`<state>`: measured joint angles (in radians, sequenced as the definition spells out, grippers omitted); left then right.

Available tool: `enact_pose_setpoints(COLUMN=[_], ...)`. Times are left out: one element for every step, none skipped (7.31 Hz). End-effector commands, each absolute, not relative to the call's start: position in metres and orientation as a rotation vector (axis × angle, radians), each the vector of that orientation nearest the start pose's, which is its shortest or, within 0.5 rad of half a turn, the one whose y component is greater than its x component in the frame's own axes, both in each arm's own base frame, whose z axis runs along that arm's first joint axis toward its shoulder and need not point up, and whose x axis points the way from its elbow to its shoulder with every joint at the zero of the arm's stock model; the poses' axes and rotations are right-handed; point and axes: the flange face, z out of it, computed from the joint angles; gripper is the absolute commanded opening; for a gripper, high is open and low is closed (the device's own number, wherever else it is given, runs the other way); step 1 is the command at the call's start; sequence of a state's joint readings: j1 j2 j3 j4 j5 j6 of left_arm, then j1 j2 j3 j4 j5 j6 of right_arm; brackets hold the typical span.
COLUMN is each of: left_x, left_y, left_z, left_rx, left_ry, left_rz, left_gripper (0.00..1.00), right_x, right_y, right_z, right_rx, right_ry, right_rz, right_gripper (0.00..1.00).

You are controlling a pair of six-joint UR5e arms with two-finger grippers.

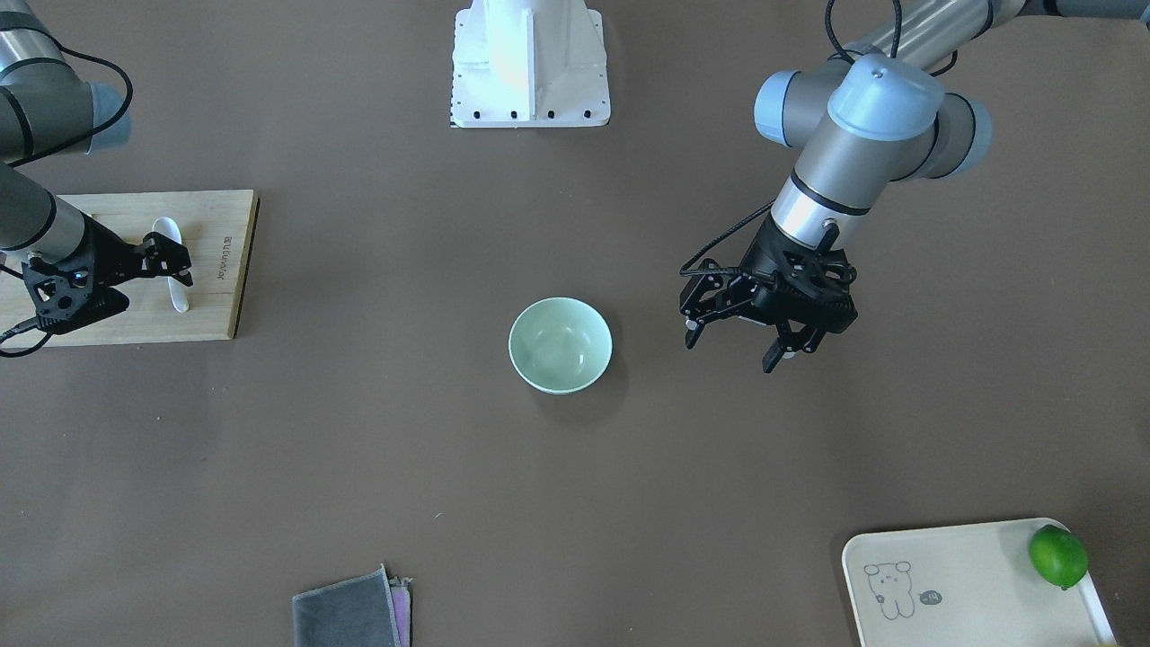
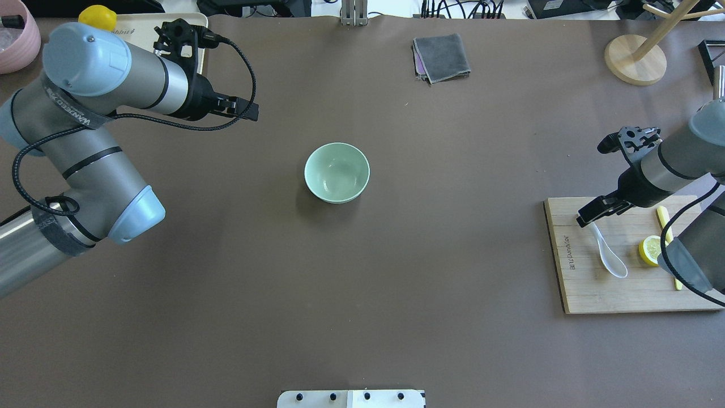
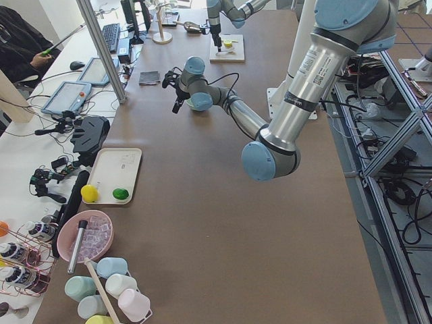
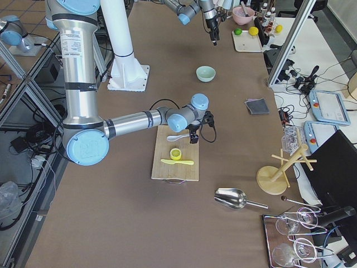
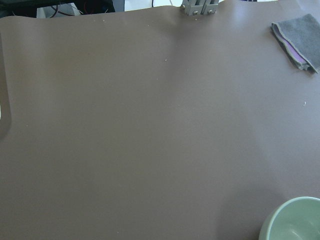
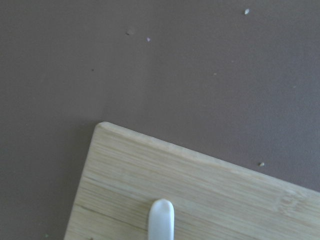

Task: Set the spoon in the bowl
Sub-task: 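Withdraw the left gripper from the bowl while the right gripper descends to the spoon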

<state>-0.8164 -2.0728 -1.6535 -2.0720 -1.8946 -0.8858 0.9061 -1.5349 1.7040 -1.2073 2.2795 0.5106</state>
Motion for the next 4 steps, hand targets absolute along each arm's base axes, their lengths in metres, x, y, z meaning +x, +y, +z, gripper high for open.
enact_pose_setpoints(left_x=[0.3808, 0.3813, 0.3818, 0.3808], left_y=[-0.5522, -0.5525, -0.5531, -0.552], left_z=[0.2807, 0.2818, 0.2834, 0.2888], left_rx=[0.537, 0.533, 0.529, 0.524], left_ry=[0.957, 0.955, 0.952, 0.947], left_rz=[0.048, 0.048, 0.047, 0.046], left_gripper=[0.98, 0.98, 0.98, 0.98], right_x=[-0.2782, -0.284, -0.285, -0.2847], right_y=[-0.4488, -0.4425, -0.4408, -0.4403], right_z=[0.5316, 0.5358, 0.537, 0.5378], right_rx=[0.039, 0.047, 0.048, 0.047], right_ry=[-0.857, -0.83, -0.823, -0.823], right_rz=[-0.326, -0.336, -0.338, -0.337], right_gripper=[1.0, 1.0, 1.0, 0.84])
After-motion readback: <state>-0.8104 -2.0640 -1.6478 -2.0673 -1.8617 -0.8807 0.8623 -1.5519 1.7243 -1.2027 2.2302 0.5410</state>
